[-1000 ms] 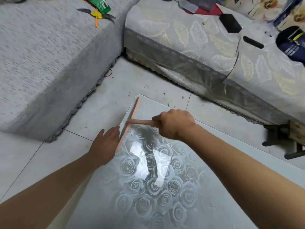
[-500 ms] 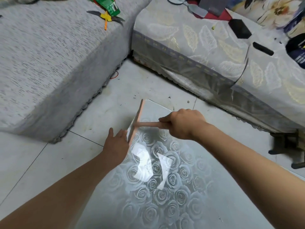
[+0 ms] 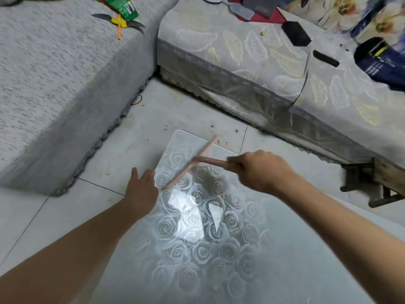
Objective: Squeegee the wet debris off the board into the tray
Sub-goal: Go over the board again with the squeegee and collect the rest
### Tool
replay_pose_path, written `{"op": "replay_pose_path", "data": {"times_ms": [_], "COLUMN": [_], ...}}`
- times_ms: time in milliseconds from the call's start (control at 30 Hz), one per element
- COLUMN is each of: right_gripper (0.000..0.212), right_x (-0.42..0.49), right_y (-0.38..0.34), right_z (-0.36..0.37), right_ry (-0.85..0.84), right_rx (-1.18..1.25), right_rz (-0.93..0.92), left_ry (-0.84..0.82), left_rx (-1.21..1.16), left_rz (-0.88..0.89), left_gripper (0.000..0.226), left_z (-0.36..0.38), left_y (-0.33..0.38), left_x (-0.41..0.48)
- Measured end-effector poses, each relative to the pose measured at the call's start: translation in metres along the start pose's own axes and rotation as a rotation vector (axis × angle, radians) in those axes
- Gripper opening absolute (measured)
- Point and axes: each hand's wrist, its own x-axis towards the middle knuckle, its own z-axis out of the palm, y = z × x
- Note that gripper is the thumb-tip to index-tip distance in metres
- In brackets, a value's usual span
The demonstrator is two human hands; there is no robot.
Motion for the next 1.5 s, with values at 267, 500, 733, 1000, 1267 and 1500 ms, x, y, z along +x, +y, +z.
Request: {"op": "replay_pose_path", "data": {"times_ms": [267, 500, 733, 1000, 1267, 1500], "right_gripper": [0.041, 0.036, 0.036, 0.04, 0.038, 0.04], "right_x": [-0.053, -0.053, -0.003, -0.062, 0.023, 0.0], "right_y": [0.025, 0.045, -0.031, 0.038, -0.046, -0.009], "right_z": [0.061, 0.013, 0.031, 0.033, 0.018, 0.031], "right_ry": [-0.095, -0.062, -0.013, 0.019, 0.004, -0.034], "right_rx": [0.119, -0.071, 0.047, -0.077, 0.05, 0.138], "right_rz": [0.14, 0.145, -0.141, 0.042, -0.232, -0.045], "left_ry": [-0.006, -0.016, -0.009, 0.017, 0.231, 0.195], "left_rx": [0.065, 0.03, 0.009, -0.013, -1.14, -1.406], "left_rz": [-0.014, -0.027, -0.007, -0.003, -0.371, -0.396], "left_gripper": [0.05, 0.049, 0.053, 0.049, 0.044, 0.054], "left_z": [0.003, -0.001, 0.005, 0.009, 0.017, 0.04], "left_y": [0.004, 0.006, 0.0, 0.0, -0.014, -0.028], "left_x": [0.001, 0.003, 0.009, 0.01, 0.009, 0.016]}}
